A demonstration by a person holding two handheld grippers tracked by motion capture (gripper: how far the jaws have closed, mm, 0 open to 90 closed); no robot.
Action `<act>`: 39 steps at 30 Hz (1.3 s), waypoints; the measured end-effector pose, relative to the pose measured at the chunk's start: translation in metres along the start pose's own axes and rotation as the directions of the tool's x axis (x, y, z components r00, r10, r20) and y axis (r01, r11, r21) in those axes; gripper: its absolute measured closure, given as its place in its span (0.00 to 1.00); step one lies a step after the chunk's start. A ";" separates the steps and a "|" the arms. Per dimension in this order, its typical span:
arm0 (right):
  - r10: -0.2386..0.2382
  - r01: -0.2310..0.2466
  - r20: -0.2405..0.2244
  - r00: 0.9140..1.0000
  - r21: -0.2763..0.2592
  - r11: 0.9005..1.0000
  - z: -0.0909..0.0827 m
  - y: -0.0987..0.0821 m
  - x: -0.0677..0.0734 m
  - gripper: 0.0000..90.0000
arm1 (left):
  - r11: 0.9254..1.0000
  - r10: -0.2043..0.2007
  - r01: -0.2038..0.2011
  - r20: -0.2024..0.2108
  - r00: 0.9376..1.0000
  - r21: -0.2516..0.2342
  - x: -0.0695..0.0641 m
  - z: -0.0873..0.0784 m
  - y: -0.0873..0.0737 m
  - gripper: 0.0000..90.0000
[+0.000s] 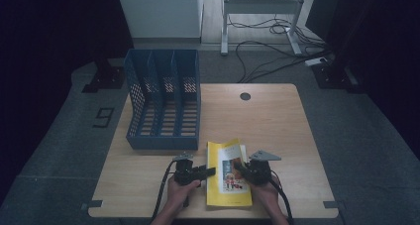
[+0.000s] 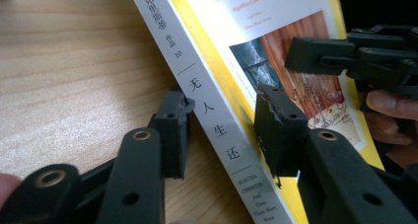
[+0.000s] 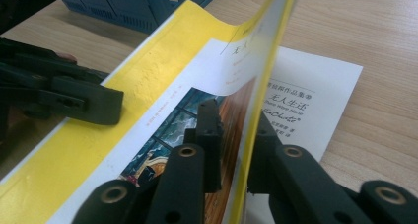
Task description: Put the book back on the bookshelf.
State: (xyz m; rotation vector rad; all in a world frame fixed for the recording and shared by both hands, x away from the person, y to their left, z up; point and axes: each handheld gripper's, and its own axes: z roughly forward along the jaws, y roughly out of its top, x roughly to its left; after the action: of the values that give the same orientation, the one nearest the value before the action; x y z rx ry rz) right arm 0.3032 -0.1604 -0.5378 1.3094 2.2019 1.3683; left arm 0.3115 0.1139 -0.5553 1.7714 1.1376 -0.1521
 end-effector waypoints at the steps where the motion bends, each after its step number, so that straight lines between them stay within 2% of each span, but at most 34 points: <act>1: -0.005 0.005 0.003 1.000 0.002 1.000 0.000 0.000 0.000 0.85 | 1.000 0.005 -0.005 -0.002 1.000 0.000 0.000 0.000 0.000 0.66; 9: -0.029 0.029 0.018 0.999 0.021 0.999 0.001 -0.001 0.000 0.74 | 0.999 0.032 -0.032 -0.010 0.999 -0.011 -0.003 -0.002 -0.001 0.67; 10: -0.025 0.024 0.024 0.999 0.029 0.999 0.002 -0.001 0.000 0.68 | 0.999 0.031 -0.031 -0.007 0.999 -0.012 -0.003 -0.002 -0.001 0.67; 15: -0.002 0.000 0.044 0.999 0.038 0.999 0.005 -0.002 -0.004 0.57 | 0.999 0.030 -0.030 -0.003 1.000 -0.013 -0.002 -0.002 -0.002 0.67; 20: 0.007 -0.010 0.064 0.998 0.040 0.999 0.004 -0.002 -0.004 0.52 | 0.999 0.032 -0.032 -0.001 1.000 -0.014 -0.002 -0.002 -0.002 0.67; 23: -0.008 0.004 0.101 0.995 0.037 0.999 0.004 -0.002 -0.004 0.48 | 0.999 0.032 -0.032 0.000 0.999 -0.014 -0.002 -0.002 -0.002 0.67; 30: 0.000 -0.005 0.123 0.992 0.038 0.999 0.005 -0.001 -0.004 0.45 | 0.999 0.039 -0.039 0.001 0.999 -0.022 -0.002 -0.002 -0.002 0.67; 33: -0.001 -0.004 0.141 0.990 0.040 0.999 0.005 -0.001 -0.005 0.41 | 0.999 0.049 -0.049 -0.001 0.999 -0.023 -0.003 -0.002 -0.002 0.67; 34: 0.008 -0.019 0.172 0.985 0.060 0.998 0.007 -0.002 -0.007 0.36 | 0.998 0.052 -0.052 -0.003 0.999 -0.024 -0.004 -0.002 -0.002 0.67; 36: 0.050 -0.059 0.137 0.989 0.063 0.996 0.008 -0.002 -0.011 0.37 | 0.998 0.056 -0.056 -0.004 0.998 -0.025 -0.004 -0.002 -0.002 0.67; 39: 0.090 -0.098 0.106 0.990 0.069 0.993 0.009 -0.003 -0.017 0.36 | 0.998 0.058 -0.059 -0.004 0.998 -0.024 -0.004 -0.002 -0.002 0.67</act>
State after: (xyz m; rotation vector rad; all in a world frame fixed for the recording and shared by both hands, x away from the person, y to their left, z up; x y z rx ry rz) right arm 0.3165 -0.1686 -0.5486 1.4930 2.1668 1.2313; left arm 0.3073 0.1129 -0.5534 1.7823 1.0847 -0.0998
